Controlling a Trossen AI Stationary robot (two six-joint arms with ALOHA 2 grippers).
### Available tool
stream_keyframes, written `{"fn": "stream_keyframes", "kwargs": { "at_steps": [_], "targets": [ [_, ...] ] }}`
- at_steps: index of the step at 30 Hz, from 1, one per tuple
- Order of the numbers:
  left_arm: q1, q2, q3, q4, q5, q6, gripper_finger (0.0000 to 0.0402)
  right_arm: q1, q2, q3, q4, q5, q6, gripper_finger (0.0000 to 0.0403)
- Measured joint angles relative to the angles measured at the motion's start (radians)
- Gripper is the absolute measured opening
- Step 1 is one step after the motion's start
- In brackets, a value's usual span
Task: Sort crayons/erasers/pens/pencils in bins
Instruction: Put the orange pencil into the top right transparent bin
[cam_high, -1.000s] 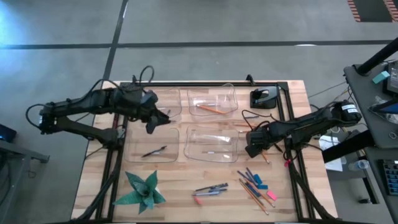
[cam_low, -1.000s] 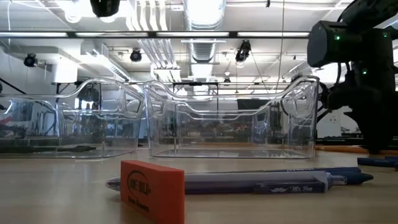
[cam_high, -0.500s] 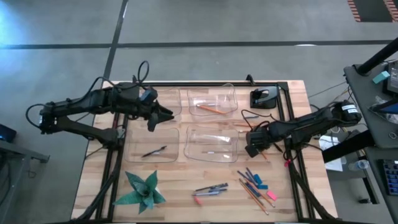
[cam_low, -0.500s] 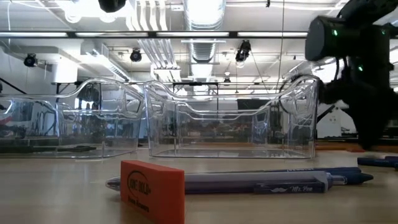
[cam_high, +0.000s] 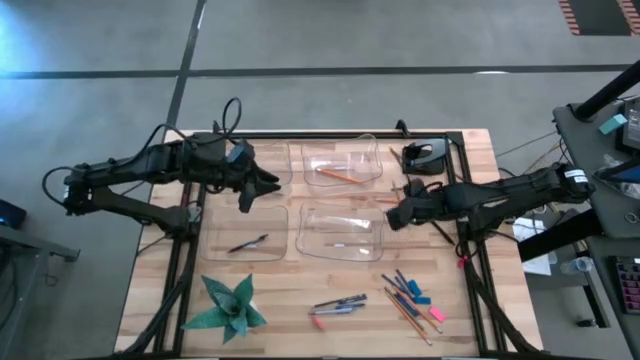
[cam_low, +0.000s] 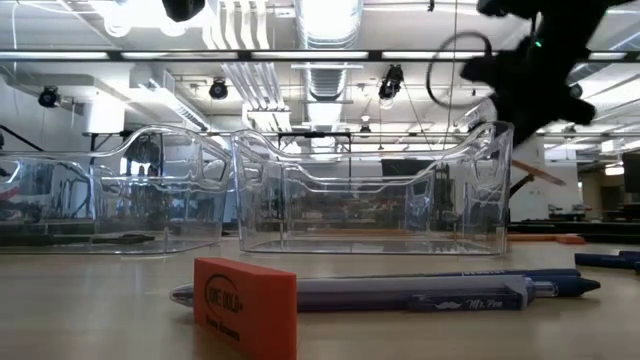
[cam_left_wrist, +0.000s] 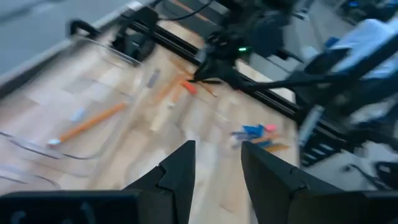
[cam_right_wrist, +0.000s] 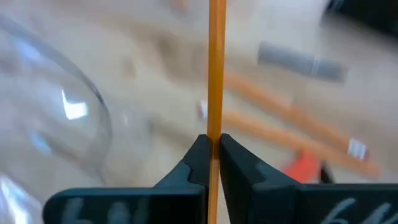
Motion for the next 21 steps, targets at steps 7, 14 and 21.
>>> {"fn": "stream_keyframes", "kwargs": {
  "at_steps": [7, 14, 21],
  "targets": [
    [0.001, 0.000, 0.000, 0.084, -0.117, 0.126, 0.0116, -0.038, 0.044, 0.176, 0.119, 0.315, -0.205, 0.0013],
    [0.006, -0.005, 0.000, 0.162, -0.121, 0.282, 0.0116, -0.188, 0.178, 0.289, 0.453, 0.278, -0.616, 0.0013],
    [0.010, -0.017, 0.006, 0.160, -0.122, 0.365, 0.0116, -0.358, 0.390, 0.403, 0.484, 0.104, -0.803, 0.0013]
  ]
}}
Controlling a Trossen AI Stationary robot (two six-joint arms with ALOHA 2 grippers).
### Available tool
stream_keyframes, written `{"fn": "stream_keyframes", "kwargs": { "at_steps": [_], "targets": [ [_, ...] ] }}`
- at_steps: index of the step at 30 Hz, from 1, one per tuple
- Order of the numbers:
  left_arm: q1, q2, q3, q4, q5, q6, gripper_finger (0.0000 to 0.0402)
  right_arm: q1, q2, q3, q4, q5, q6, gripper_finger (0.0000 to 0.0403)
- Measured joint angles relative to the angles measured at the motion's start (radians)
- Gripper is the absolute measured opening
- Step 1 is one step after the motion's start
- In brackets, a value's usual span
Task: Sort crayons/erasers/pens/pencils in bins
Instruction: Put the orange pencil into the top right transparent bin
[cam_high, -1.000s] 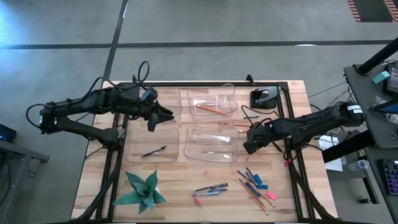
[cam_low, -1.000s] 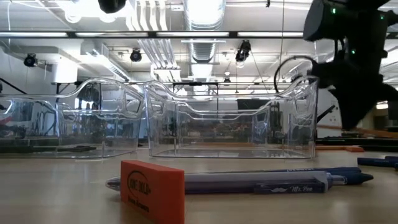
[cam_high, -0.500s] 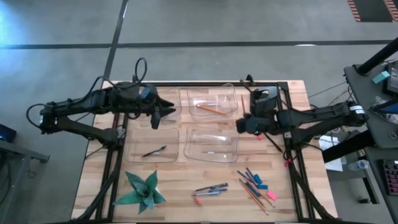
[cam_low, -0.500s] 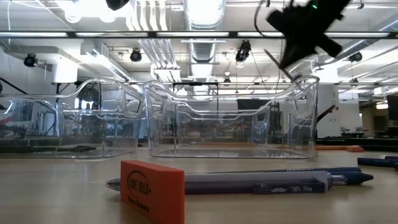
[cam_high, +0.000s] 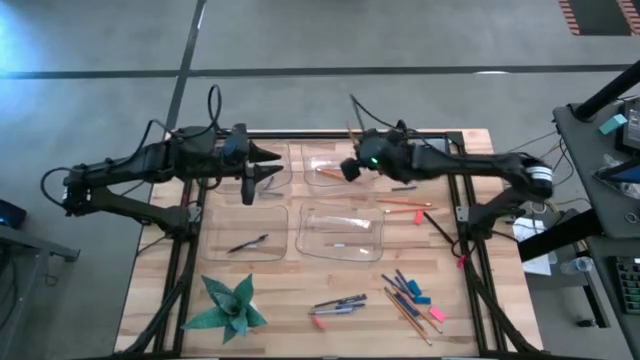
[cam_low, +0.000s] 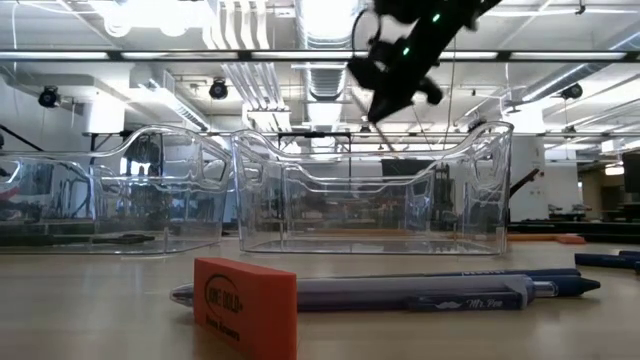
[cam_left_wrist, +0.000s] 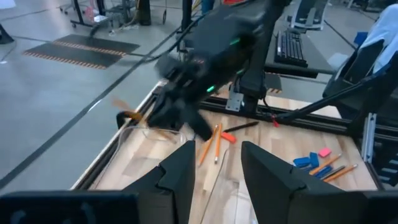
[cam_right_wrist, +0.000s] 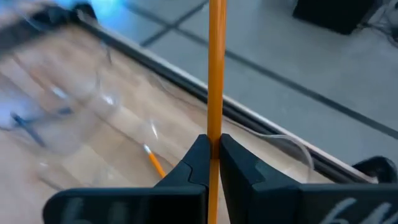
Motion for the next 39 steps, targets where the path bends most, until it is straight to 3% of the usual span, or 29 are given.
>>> {"fn": "stream_keyframes", "kwargs": {
  "at_steps": [11, 15, 20, 29, 39],
  "targets": [
    [0.001, -0.006, -0.002, -0.002, -0.004, -0.009, 0.0116, -0.145, 0.256, 0.163, -0.031, -0.327, -0.342, 0.0013],
    [0.001, 0.003, -0.003, -0.001, -0.077, -0.061, 0.0116, -0.167, 0.274, 0.192, -0.096, -0.401, -0.435, 0.0013],
    [0.001, 0.021, -0.005, 0.004, -0.199, -0.088, 0.0116, -0.183, 0.270, 0.183, -0.128, -0.577, -0.529, 0.0013],
    [0.006, 0.067, -0.005, 0.107, -0.334, -0.086, 0.0116, -0.200, 0.284, 0.180, -0.254, -0.600, -0.663, 0.0013],
    [0.005, 0.104, -0.005, 0.148, -0.337, -0.140, 0.0116, -0.227, 0.285, 0.147, -0.302, -0.645, -0.718, 0.0013]
  ]
}}
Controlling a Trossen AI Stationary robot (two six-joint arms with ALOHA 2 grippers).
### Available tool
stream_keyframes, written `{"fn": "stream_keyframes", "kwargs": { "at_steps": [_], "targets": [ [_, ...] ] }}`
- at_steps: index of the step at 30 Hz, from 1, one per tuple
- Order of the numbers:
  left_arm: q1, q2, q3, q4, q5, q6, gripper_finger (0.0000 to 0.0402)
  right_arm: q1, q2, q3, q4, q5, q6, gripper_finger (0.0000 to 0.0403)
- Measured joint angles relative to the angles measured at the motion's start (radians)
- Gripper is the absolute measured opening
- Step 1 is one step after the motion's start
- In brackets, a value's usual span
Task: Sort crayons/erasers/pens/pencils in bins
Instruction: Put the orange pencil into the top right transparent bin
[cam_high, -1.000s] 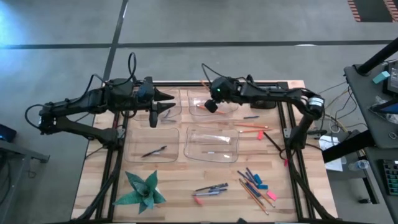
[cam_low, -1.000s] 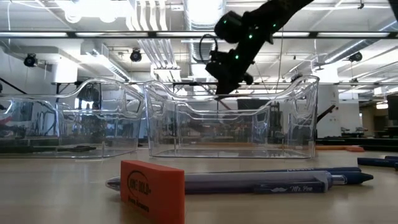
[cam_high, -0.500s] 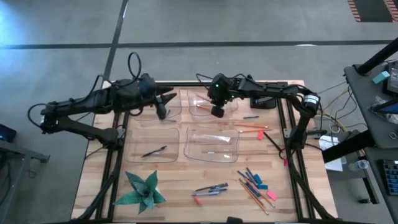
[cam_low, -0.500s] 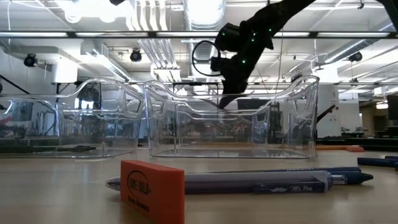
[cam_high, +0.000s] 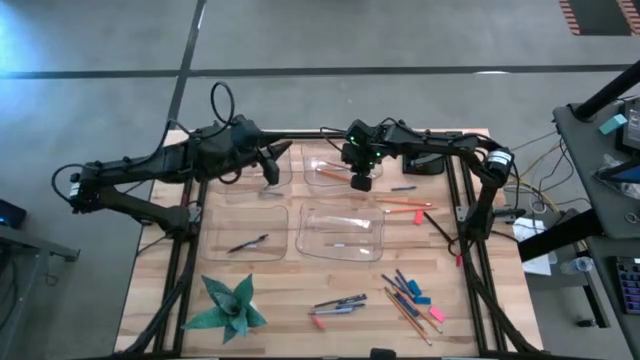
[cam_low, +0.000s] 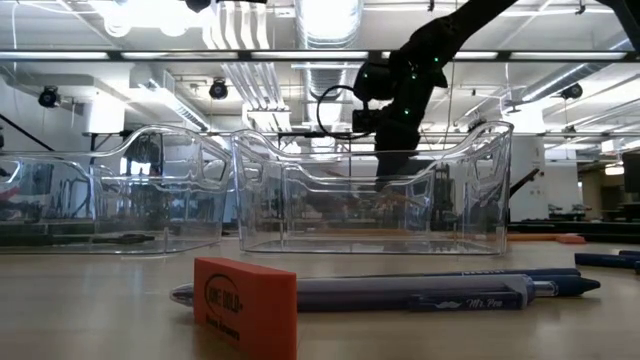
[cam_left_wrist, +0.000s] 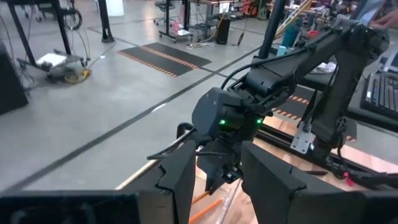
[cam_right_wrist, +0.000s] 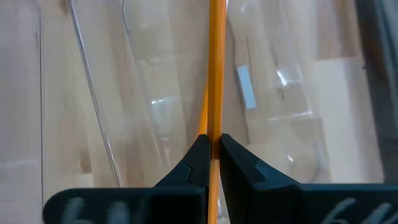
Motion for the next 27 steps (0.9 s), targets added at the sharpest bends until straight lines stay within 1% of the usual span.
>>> {"fn": "stream_keyframes", "kwargs": {
  "at_steps": [7, 14, 20, 25, 27],
  "targets": [
    [0.000, 0.015, 0.000, 0.004, 0.000, -0.018, 0.0116, 0.001, 0.000, -0.029, 0.000, -0.009, -0.044, 0.0013],
    [0.000, 0.018, 0.000, 0.002, 0.000, -0.039, 0.0116, -0.003, 0.000, -0.036, 0.007, -0.009, -0.054, 0.0013],
    [0.000, 0.018, 0.000, 0.001, 0.000, -0.056, 0.0116, -0.004, 0.001, -0.044, 0.090, -0.011, -0.087, 0.0013],
    [0.000, 0.018, 0.000, 0.001, 0.000, -0.079, 0.0116, -0.009, 0.001, -0.053, 0.139, -0.077, -0.055, 0.0013],
    [0.000, 0.018, 0.000, 0.001, 0.001, -0.080, 0.0116, -0.010, 0.001, -0.063, 0.157, -0.086, -0.045, 0.0013]
  ]
}}
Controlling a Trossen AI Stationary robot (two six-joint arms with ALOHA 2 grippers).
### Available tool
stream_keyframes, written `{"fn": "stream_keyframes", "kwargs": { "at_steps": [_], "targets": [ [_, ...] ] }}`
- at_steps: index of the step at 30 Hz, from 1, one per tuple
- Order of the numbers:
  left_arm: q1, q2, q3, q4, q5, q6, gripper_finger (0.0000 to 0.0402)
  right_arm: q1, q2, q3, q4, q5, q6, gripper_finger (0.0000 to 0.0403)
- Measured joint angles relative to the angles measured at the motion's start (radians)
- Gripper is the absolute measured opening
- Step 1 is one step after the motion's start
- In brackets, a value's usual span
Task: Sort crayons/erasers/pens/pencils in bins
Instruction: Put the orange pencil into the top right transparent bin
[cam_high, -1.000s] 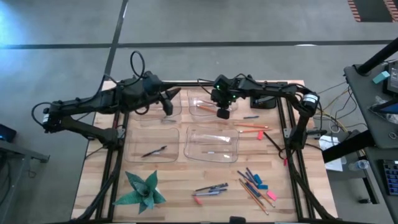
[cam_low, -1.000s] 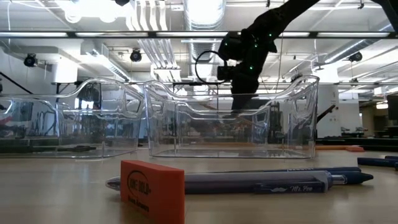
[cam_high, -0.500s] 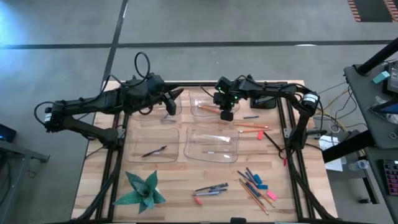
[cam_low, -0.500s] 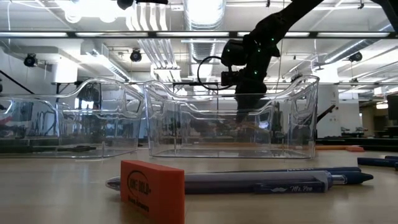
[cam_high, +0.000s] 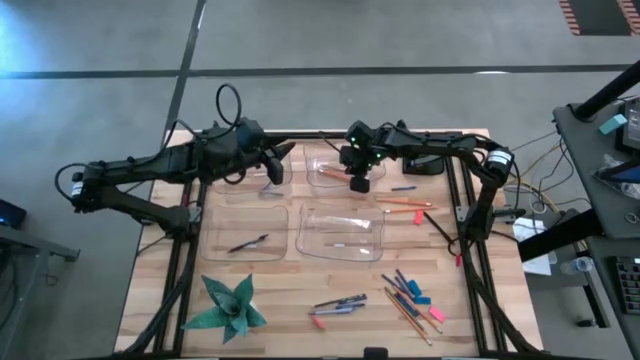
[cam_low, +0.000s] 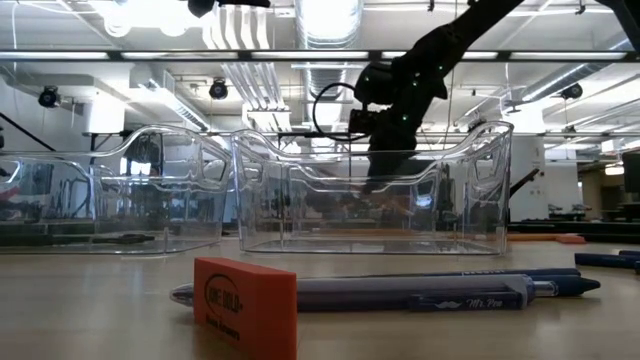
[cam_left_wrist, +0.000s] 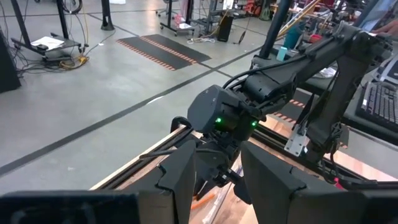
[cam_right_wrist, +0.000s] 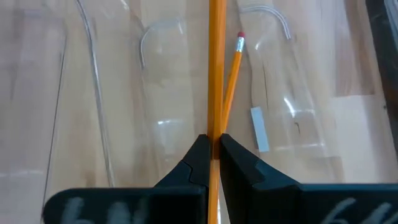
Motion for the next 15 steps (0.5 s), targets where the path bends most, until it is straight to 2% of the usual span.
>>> {"fn": "stream_keyframes", "kwargs": {
  "at_steps": [15],
  "targets": [
    [0.000, 0.000, 0.000, 0.000, 0.000, -0.002, 0.0116, -0.017, 0.000, -0.065, 0.095, 0.000, 0.029, 0.0013]
  ]
}}
